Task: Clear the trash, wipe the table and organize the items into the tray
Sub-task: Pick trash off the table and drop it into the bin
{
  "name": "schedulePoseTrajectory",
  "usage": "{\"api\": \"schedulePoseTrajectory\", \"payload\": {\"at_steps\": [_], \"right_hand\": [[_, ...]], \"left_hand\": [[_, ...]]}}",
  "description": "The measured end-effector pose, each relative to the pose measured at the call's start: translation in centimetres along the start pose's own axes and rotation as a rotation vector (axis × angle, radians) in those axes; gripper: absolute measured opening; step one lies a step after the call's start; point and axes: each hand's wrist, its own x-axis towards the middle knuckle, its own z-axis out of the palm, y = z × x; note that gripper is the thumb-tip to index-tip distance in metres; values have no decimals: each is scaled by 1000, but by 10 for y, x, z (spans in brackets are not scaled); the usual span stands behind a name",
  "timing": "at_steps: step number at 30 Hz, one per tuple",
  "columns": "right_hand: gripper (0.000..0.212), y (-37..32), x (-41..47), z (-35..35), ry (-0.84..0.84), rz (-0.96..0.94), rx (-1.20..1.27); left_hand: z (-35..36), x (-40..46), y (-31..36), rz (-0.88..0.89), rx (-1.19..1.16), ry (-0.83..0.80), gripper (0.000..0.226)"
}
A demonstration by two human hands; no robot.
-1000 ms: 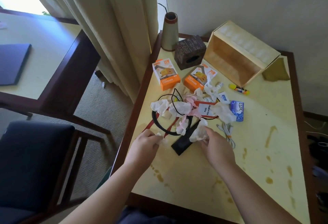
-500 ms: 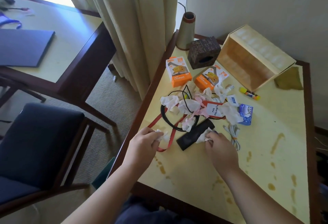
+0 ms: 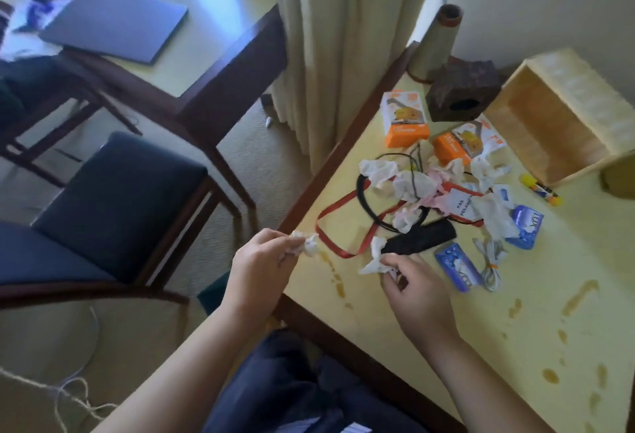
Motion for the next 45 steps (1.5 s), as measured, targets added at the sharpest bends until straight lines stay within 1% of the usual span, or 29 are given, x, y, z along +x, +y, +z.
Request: {"api": "schedulePoseTrajectory", "payload": {"at_steps": [4, 6, 8, 11, 16, 18, 21, 23, 27, 30, 33, 36, 37, 39, 40, 42, 44, 45], "right_hand": [[23, -40, -7, 36, -89, -137, 38], [24, -60, -9, 57, -104, -234, 16], [26, -81, -12, 79, -114, -310, -17], [28, -110, -19, 114, -159, -414, -53], [23, -154, -37, 192, -306, -489, -80], [21, -168, -45, 225, -372, -462, -73], [17, -180, -53, 268, -450, -316, -49], [14, -179, -53, 297, -449, -210, -42], [14, -148, -33, 370, -492, -67, -89], [16, -107, -8, 436, -537, -38, -144], [22, -61, 19, 504, -583, 1, -198], [44, -24, 37, 554, -729, 100, -221], [47, -14, 40, 565, -780, 120, -227], [42, 2, 44, 575, -821, 117, -242], [37, 6, 43, 573, -811, 113, -254], [35, 4, 38, 559, -778, 120, -237], [37, -11, 29, 532, -770, 128, -219], [37, -22, 24, 515, -764, 133, -213]], "left_hand": [[-38, -34, -27, -47, -13, 108, 16], [-56, -50, -45, -113, -23, 165, 15], [-73, -67, -65, -192, -23, 201, 21], [-101, -94, -94, -261, -10, 201, 30], [-137, -126, -135, -345, -2, 181, 32], [-145, -132, -153, -370, 11, 190, 29], [-150, -140, -178, -433, 38, 225, 25], [-146, -144, -195, -511, 41, 243, 23], [-108, -144, -248, -629, 45, 255, 21], [-61, -140, -301, -690, 53, 229, 19], [-11, -139, -355, -742, 76, 168, 19], [36, -139, -409, -814, 89, 54, 22], [51, -139, -425, -848, 92, -1, 23], [77, -139, -449, -905, 90, -124, 31], [86, -139, -455, -926, 70, -195, 38], [93, -140, -453, -948, 7, -325, 52], [85, -140, -438, -944, -37, -365, 57], [75, -140, -427, -934, -44, -342, 56]]}}
